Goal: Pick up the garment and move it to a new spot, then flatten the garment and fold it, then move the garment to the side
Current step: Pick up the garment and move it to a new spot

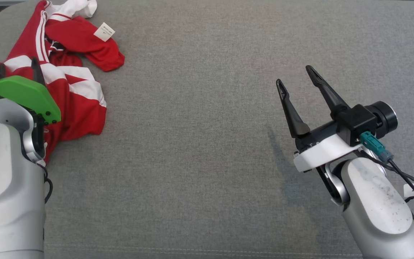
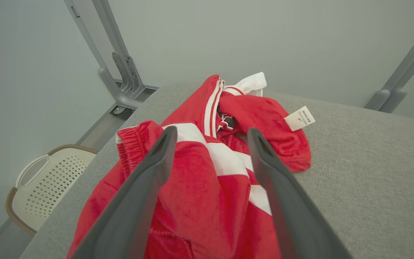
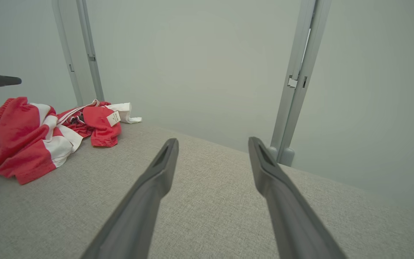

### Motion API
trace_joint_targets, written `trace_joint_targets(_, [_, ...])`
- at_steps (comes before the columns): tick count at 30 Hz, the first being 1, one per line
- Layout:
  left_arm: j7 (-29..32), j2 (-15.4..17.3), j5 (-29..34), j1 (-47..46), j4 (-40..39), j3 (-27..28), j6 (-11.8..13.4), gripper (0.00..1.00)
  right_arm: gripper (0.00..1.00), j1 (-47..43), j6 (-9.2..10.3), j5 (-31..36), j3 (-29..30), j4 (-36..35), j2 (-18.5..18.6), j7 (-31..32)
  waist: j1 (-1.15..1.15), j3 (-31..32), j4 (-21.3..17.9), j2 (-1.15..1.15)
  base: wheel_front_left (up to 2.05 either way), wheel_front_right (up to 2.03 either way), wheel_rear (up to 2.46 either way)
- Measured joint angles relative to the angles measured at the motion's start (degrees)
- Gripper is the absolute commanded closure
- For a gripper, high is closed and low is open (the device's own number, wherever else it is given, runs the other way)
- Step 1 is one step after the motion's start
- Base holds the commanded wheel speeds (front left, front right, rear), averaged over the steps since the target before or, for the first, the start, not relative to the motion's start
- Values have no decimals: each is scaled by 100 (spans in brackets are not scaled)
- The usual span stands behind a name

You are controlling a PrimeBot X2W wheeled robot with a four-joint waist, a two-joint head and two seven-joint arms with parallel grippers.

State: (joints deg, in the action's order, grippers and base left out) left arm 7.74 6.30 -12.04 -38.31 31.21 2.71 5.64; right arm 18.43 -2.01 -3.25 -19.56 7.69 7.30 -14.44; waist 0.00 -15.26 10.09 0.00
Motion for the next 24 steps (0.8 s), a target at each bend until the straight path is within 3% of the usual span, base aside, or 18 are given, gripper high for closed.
trace_joint_targets(13, [332, 12, 66, -611, 775, 349, 102, 0, 0, 252, -43, 43, 48, 4, 141, 0, 0, -552, -191, 0, 0, 0, 0])
trace_joint_targets(24, [388, 78, 572, -799, 1435, 653, 121, 0, 0, 330, -49, 57, 54, 46, 168, -15, 0, -755, -147, 0, 0, 0, 0])
